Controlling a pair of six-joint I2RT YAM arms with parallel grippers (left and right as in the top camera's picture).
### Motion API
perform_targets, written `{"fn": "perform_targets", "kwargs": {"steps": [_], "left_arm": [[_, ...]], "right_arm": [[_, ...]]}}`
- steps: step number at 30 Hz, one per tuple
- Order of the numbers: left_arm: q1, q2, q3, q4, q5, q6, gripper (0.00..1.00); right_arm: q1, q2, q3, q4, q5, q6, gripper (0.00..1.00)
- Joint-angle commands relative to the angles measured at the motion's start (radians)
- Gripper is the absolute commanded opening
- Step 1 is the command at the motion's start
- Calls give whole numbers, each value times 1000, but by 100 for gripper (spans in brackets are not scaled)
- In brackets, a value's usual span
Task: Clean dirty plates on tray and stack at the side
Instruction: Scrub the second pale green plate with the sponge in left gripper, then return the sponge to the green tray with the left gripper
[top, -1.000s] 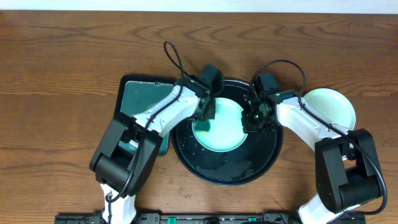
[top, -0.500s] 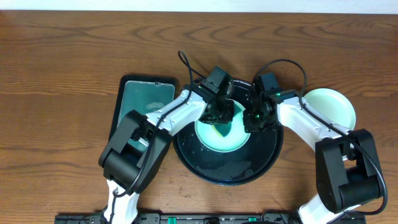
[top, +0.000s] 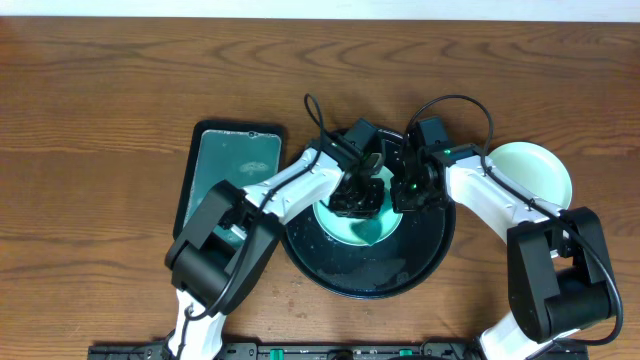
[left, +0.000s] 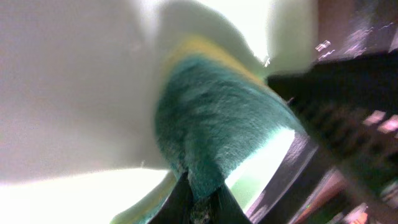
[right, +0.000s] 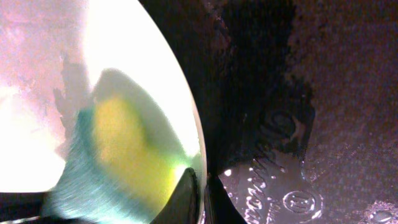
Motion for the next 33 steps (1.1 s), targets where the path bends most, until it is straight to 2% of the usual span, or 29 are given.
{"fn": "perform_targets", "kwargs": {"steps": [1, 8, 12, 15, 24, 26, 28, 29, 33], "left_arm": [[39, -55, -34, -118, -186, -11, 7], [171, -307, -34, -220, -391, -1, 7], [264, -391, -34, -268, -521, 21, 7], [338, -385, -40, -295, -644, 21, 7], [454, -254, -121, -232, -653, 39, 8], [461, -237, -121, -237, -653, 55, 15], [467, -244, -119, -252, -650, 55, 17], [471, -254, -118, -259, -649, 55, 27], [483, -350, -104, -305, -644, 54, 52]], "right_arm": [[7, 20, -19, -2, 37, -18, 1], [6, 20, -19, -3, 37, -18, 1], [6, 20, -18, -2, 37, -18, 1], [6, 20, -18, -3, 37, -17, 1], [6, 20, -18, 12, 105, 146, 1], [6, 20, -18, 18, 105, 153, 1], [6, 20, -18, 24, 105, 151, 1], [6, 20, -18, 27, 105, 151, 1], [6, 20, -18, 70, 104, 151, 4]]}}
